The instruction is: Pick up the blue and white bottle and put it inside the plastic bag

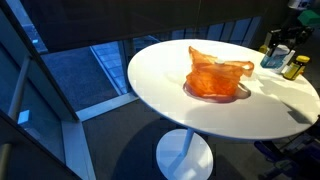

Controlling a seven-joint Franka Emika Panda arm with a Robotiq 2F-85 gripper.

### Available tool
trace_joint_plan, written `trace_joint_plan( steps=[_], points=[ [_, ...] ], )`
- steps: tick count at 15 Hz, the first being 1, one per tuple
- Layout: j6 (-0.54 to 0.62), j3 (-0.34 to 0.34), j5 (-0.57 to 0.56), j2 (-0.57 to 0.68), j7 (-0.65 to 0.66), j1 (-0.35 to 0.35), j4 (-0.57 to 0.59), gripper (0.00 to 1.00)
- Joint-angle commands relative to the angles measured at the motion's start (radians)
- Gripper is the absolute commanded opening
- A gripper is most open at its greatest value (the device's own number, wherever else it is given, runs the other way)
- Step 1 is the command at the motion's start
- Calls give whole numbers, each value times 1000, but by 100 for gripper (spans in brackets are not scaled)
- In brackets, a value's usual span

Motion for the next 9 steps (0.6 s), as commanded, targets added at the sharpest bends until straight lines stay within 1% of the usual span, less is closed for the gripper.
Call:
trace_joint_plan(
  steps=[1,5,9],
  points=[
    [-75,53,-42,-59,23,18,29,43],
    [-138,127,-18,-93,1,36,62,43],
    [-147,186,-10,-108,-15,54,76,43]
  ],
)
